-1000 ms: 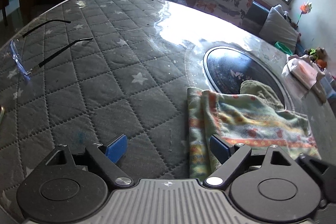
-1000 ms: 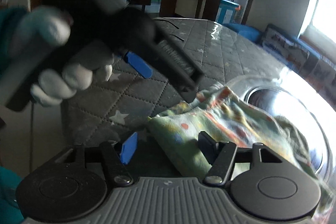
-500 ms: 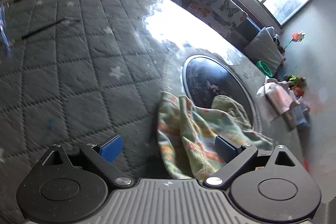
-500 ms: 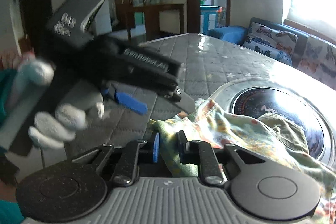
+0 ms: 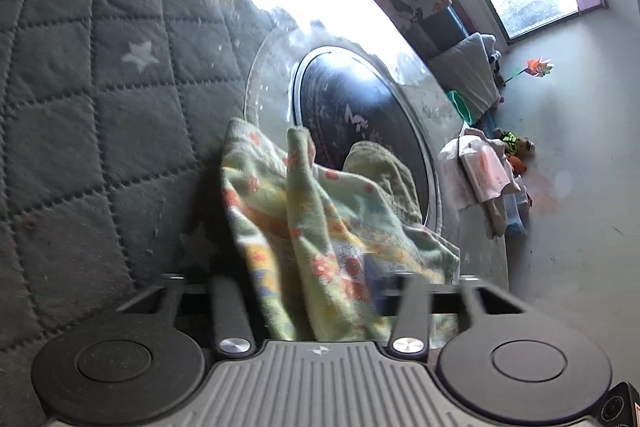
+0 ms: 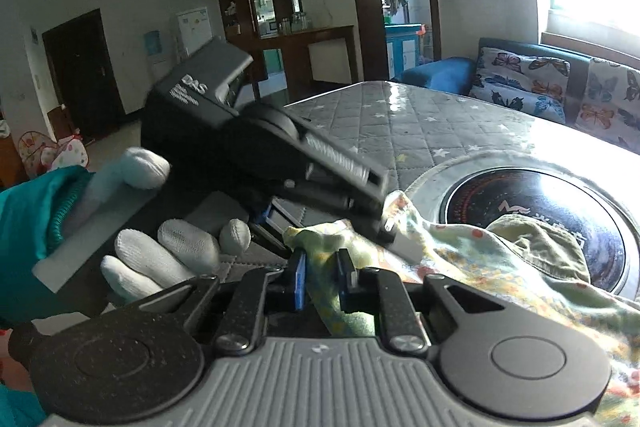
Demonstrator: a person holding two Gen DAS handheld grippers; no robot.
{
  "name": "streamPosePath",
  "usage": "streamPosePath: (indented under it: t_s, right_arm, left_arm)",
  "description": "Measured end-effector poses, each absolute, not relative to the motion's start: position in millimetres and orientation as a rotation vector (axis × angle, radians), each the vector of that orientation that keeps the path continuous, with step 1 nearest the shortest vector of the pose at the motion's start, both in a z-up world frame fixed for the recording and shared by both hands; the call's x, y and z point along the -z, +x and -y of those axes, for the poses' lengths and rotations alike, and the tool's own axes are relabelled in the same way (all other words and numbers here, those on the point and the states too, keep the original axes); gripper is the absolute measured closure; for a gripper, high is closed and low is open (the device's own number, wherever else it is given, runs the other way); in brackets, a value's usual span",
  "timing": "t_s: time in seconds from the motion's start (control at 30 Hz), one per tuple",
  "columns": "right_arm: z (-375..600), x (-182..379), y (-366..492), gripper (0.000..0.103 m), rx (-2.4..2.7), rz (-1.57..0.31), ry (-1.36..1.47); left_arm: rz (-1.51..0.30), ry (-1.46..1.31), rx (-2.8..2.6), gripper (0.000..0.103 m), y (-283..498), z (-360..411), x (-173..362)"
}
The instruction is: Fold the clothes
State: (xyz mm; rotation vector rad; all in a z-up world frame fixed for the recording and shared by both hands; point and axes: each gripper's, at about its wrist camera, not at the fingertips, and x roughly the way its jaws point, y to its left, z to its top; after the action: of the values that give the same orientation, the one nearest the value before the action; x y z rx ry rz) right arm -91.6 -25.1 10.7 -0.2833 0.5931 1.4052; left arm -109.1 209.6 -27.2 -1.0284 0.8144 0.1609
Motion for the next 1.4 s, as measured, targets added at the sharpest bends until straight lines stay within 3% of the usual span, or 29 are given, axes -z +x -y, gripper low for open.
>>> streamPosePath:
  t_s: [0.2, 0.27, 0.37, 0.57, 0.67, 0.97, 1.07, 1.13, 1.2, 1.4]
  right_arm:
    - [36.8, -11.8, -82.1, 0.082, -1.407, -0.608, -0.255]
    - [47.8, -14.0, -74.1, 0.08, -1.374, -0.615, -0.229]
    - [67.9, -14.7, -53.1, 0.069, -1.26, -0.617, -0.21]
    - [114.9, -4.7, 4.5, 0.067, -0.952, -0.646, -0.203]
    - [134.2, 5.9, 34.2, 0.06, -0.84, -0.681, -0.161]
    - [150.4, 43.5, 82.9, 0.058, -0.75, -0.776, -0.049]
    - [151.4, 41.5, 78.5, 0.064, -0.773, -0.777, -0.028]
    - [148.7, 38.3, 73.4, 0.082, -0.788, -0.781, -0.032]
    - [149.4, 37.2, 71.2, 0.091, -0.794, -0.784, -0.015]
    - [162.9, 16.8, 58.4, 0.096, -0.819, -0.727, 0.034]
  left_arm:
    - [-0.811, -1.018, -0.15, 0.088, -109.2, -209.3, 32.9]
    - [-0.812, -1.008, -0.147, 0.088, -108.8, -208.4, 32.9]
    - [-0.814, -0.981, -0.145, 0.088, -107.7, -206.4, 31.2]
    - [-0.817, -0.92, -0.151, 0.088, -106.3, -201.5, 27.8]
    - [-0.819, -0.907, -0.155, 0.088, -106.5, -200.5, 26.6]
    - [-0.828, -0.879, -0.169, 0.088, -104.1, -198.6, 24.3]
    - [-0.831, -0.855, -0.174, 0.088, -102.1, -196.8, 22.5]
    - [-0.831, -0.831, -0.178, 0.089, -100.6, -194.4, 19.9]
    - [-0.828, -0.808, -0.179, 0.091, -99.4, -191.7, 15.7]
    - [-0.793, -0.717, -0.14, 0.092, -91.1, -180.6, -10.8]
